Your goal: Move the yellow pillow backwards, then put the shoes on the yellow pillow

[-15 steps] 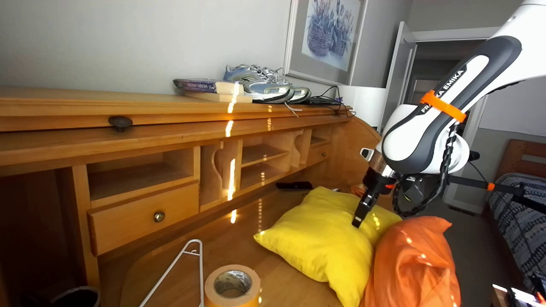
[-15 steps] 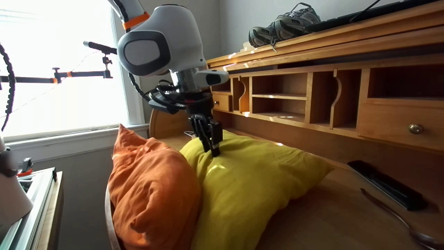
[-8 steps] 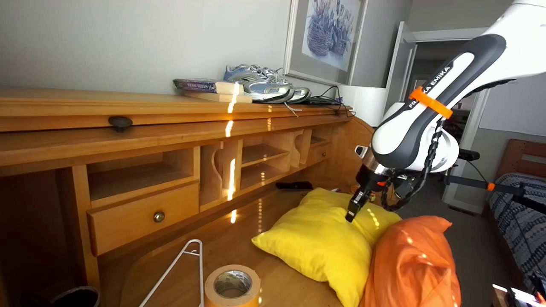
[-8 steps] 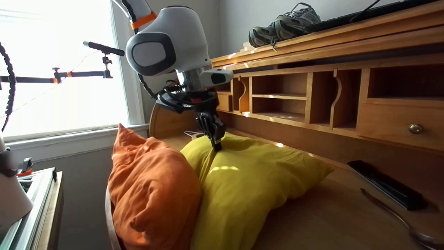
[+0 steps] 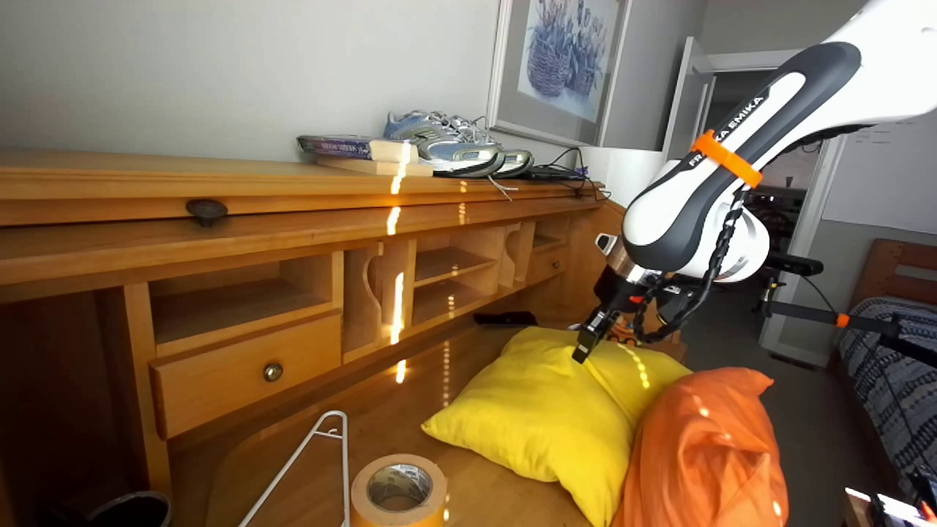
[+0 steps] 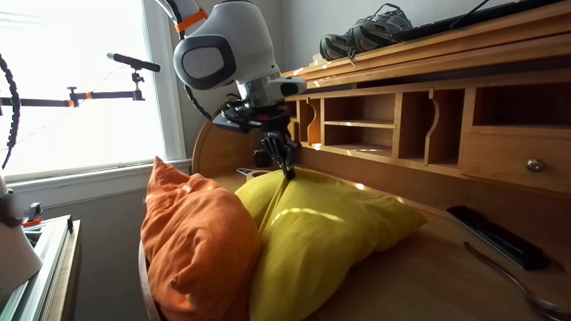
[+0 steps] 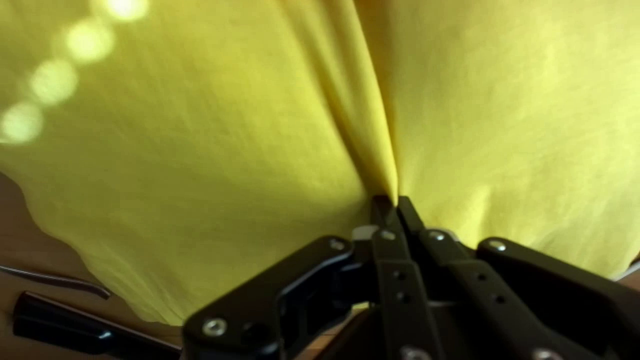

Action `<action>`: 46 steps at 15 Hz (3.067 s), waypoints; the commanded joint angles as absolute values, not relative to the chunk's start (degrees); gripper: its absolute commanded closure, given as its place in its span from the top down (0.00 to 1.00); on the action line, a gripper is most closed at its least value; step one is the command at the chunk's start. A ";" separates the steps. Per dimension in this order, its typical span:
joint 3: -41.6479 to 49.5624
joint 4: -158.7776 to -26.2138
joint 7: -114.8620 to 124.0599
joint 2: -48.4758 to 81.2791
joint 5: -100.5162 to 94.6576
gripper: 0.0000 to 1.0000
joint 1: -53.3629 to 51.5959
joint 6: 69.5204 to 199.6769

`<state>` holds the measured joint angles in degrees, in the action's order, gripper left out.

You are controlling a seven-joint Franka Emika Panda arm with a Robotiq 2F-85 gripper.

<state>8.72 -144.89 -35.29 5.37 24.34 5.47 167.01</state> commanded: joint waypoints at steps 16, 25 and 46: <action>1.78 -130.63 -38.56 10.44 39.72 0.01 5.77 173.91; 1.35 -129.67 -31.03 12.37 44.08 0.01 4.95 178.85; 19.37 -140.19 15.93 2.02 13.85 0.01 -8.36 179.42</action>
